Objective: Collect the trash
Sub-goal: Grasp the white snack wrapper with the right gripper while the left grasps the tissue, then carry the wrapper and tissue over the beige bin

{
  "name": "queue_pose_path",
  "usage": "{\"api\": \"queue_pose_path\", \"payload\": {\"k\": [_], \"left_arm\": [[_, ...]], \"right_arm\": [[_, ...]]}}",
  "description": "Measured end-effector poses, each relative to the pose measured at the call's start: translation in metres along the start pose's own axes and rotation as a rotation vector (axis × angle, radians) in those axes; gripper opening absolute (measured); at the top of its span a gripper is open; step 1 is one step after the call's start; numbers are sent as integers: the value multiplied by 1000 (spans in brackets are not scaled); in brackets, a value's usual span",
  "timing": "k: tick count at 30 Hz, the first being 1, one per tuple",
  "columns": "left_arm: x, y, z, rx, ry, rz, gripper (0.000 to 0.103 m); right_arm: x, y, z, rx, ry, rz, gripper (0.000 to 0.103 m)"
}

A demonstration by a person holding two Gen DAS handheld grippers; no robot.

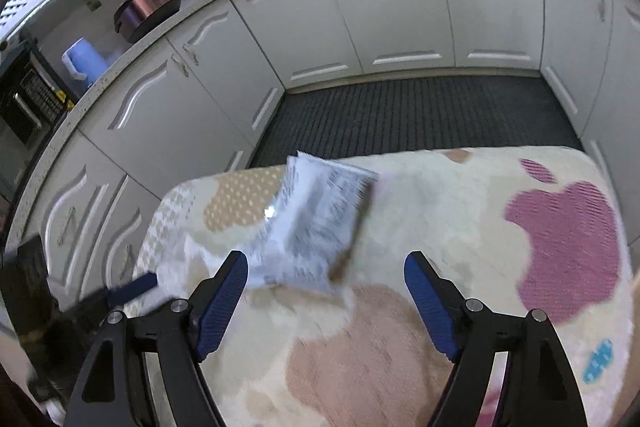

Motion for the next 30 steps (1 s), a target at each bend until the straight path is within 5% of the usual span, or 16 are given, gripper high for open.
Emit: {"api": "queue_pose_path", "payload": {"k": [9, 10, 11, 14, 21, 30], "left_arm": [[-6, -40, -4, -49, 7, 29, 68], [-6, -41, -4, -47, 8, 32, 58], [-7, -41, -4, -41, 5, 29, 44], [-9, -38, -5, -23, 4, 32, 23], [8, -5, -3, 40, -47, 43, 18], [81, 15, 6, 51, -147, 87, 18]], "right_arm": [[-3, -69, -14, -112, -22, -7, 75], [-3, -69, -13, -98, -21, -12, 59], [-4, -67, -13, -72, -7, -15, 57], [-7, -56, -12, -36, 18, -35, 56], [2, -11, -4, 31, 56, -42, 55], [40, 48, 31, 67, 54, -3, 55]]}}
Point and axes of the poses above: each gripper's, at about its wrist camera, not at the fingertips, and y roughly against the way its jaws point, x to its right, z to its underside, the point moved 8 cm from there along -y, roughly the way its jaws point, and after that the axes turned 4 degrees about -x, right-handed, at the moved point
